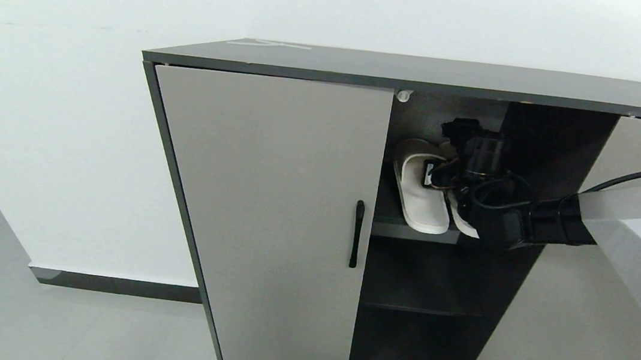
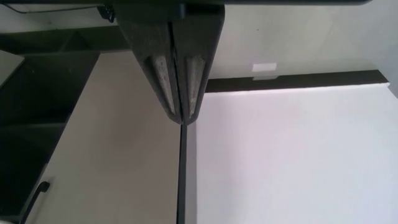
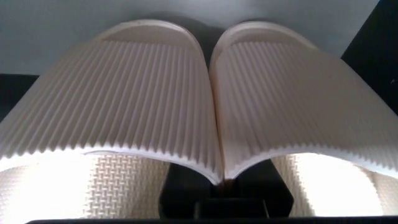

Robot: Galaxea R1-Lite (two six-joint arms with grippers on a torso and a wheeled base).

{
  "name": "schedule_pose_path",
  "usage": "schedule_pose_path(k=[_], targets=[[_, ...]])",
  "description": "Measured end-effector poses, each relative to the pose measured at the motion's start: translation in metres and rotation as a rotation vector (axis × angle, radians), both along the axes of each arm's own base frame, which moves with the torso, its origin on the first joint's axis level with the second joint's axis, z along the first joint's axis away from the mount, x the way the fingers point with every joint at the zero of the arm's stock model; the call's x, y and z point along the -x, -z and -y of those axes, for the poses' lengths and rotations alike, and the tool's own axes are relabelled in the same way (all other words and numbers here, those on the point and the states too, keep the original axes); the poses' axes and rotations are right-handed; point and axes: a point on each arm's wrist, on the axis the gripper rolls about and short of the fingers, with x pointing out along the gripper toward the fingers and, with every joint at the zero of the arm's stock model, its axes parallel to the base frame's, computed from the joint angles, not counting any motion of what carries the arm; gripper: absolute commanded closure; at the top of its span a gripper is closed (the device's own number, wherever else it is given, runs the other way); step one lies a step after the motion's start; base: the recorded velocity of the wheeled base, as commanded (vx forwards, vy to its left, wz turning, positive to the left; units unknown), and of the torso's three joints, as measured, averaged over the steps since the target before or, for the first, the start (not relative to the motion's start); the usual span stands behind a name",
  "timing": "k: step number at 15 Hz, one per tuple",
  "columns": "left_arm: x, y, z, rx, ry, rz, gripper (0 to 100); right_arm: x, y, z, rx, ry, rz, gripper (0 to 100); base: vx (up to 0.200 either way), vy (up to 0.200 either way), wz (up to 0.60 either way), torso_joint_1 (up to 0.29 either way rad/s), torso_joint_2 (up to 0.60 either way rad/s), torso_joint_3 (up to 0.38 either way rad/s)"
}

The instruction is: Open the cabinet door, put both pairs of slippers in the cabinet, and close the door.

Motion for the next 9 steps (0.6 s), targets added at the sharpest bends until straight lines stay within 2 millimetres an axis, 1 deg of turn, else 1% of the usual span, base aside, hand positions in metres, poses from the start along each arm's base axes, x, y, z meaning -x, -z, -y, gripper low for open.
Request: schedule_pose_path(k=[1,2,6,9], targets=[[0.0,0.0,0.0,0.0,0.001,0.0,100,-0.0002,0.0011,-0.0001,0.001,0.0,-0.003,100,0.0,0.0,0.0,0.0,0.0,0.0],[0.0,0.0,0.0,0.0,0.0,0.0,100,-0.0003,0.0019,-0.0001,0.003,-0.001,-0.004,0,0.0,0.0,0.0,0.0,0.0,0.0],[0.0,0.0,0.0,0.0,0.0,0.0,100,0.0,0.0053,-0.0007,0.008,-0.002,-0.028,0,0.0,0.0,0.0,0.0,0.0,0.0],[0.0,0.0,0.0,0.0,0.0,0.0,100,0.0046,0.0063,-0.001,0.006,-0.006,-0.04,0,0.0,0.0,0.0,0.0,0.0,0.0]])
